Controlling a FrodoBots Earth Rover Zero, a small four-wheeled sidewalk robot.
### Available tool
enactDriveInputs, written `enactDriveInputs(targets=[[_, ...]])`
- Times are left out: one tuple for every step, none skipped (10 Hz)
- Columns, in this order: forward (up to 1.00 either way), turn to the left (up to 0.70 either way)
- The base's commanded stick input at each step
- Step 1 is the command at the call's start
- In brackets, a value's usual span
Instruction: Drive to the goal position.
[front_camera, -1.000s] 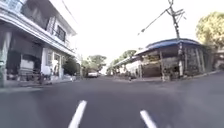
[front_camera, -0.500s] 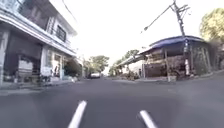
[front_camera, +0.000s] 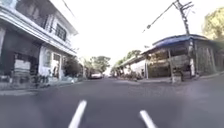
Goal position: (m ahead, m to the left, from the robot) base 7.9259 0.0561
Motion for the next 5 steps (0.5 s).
enactDriveInputs(targets=[[0.85, 0.00], [0.85, 0.00], [0.85, 0.00], [0.85, 0.00], [0.85, 0.00]])
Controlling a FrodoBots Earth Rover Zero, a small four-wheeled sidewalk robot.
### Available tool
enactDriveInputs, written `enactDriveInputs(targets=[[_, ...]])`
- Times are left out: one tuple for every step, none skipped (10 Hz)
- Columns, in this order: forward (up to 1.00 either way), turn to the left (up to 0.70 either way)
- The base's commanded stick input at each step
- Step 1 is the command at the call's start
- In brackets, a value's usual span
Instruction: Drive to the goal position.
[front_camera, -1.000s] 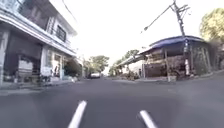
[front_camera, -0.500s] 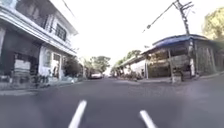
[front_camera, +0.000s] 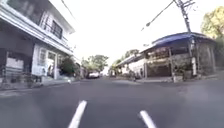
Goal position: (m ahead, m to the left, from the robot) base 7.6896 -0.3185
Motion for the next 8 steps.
enactDriveInputs(targets=[[0.85, -0.05], [0.85, -0.12], [0.85, -0.20], [0.85, -0.27], [0.85, -0.34], [0.85, -0.34], [0.85, -0.34], [0.85, -0.34]])
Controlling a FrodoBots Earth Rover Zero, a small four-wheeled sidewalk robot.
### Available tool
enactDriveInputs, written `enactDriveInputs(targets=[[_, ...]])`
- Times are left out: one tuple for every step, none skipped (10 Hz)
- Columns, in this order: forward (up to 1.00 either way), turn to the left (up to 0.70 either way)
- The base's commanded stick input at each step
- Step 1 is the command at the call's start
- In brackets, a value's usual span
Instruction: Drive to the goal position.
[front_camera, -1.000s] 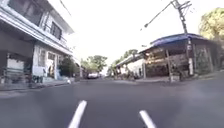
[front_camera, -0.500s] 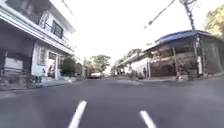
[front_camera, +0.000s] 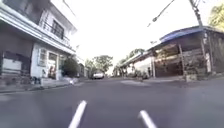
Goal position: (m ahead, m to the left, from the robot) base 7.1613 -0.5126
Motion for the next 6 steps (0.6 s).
enactDriveInputs(targets=[[0.85, -0.34], [0.85, -0.34], [0.85, -0.23], [0.85, -0.12], [0.85, 0.00], [0.85, 0.00]])
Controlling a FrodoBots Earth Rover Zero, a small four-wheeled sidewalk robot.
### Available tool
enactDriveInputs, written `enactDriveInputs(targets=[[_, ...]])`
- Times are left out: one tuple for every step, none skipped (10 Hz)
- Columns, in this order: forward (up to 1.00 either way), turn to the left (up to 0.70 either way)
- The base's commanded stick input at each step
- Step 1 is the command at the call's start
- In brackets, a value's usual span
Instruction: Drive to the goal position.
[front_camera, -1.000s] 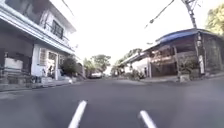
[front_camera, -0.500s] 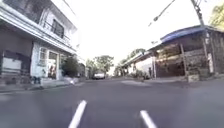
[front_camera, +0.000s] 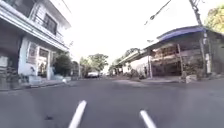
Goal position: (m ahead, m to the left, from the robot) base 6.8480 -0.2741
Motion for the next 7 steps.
enactDriveInputs(targets=[[0.85, 0.00], [0.85, 0.00], [0.85, 0.00], [0.85, 0.00], [0.85, 0.00], [0.85, 0.00], [0.85, 0.00]])
